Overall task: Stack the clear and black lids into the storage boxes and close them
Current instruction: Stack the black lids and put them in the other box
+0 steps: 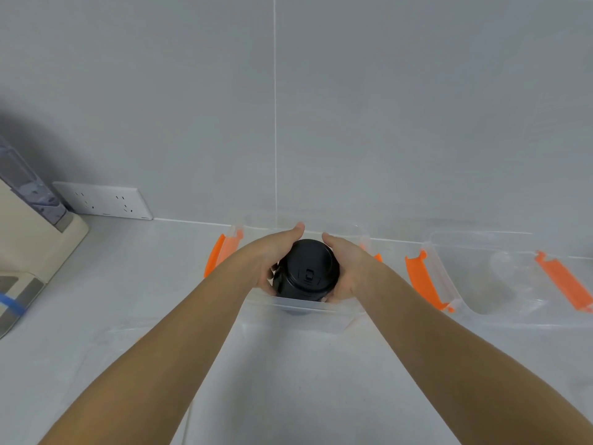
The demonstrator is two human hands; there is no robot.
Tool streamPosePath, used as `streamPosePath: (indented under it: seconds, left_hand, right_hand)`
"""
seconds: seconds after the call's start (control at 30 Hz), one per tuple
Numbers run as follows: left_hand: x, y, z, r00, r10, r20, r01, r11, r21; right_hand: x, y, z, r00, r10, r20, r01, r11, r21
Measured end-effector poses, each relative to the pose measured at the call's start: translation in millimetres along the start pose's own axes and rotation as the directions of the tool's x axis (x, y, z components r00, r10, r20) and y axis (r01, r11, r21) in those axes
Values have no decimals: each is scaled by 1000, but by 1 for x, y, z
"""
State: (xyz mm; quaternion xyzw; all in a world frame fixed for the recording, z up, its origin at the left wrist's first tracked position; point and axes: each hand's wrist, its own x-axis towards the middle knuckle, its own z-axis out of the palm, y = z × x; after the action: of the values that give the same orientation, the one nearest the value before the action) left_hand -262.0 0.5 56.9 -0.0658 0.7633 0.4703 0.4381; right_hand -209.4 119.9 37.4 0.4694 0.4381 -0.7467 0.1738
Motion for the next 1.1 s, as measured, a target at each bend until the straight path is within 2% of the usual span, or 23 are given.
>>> streamPosePath:
  seconds: [0.1,0.2,0.33,0.47,0.53,0.67,0.77,0.9,1.03,1.1]
  left_hand:
    - [1,-4,0,1000,-6,-22,7,999,37]
    - [7,-10,0,1000,-17,14,16,1000,20]
    - [11,-11,2,999,-20,36,22,997,-67]
    - [16,-11,1,1000,-13,16,15,985,-170]
    - [16,-11,0,999,-32,12,34,972,-231]
    - [14,-10,-3,997,-82,-1,78,950,-301]
    - [10,-8,-1,995,-93,41,102,930,-354]
    - [4,-6,0,990,-108,95,135,921,-365]
    - [6,-7,-3,993,-114,42,122,914,-386]
    - [3,-7,0,991,-103,87,127,927,-353]
  right_hand:
    - [-1,0,0,998,-51,-44,47,996,-81]
    - [-4,-2,-4,996,-84,17,86,985,-151]
    - [0,-1,-2,986,-121,116,145,963,-228]
    - [7,3,6,955,-281,90,294,933,-208]
    - [8,5,7,946,-315,83,325,922,-211]
    - [10,7,5,953,-296,64,303,940,-159]
    - [9,9,8,970,-237,52,241,962,-128]
    - [9,7,9,981,-191,21,192,975,-110]
    - [9,8,5,988,-157,-10,156,985,-80]
    - [8,10,7,988,-155,0,154,985,-77]
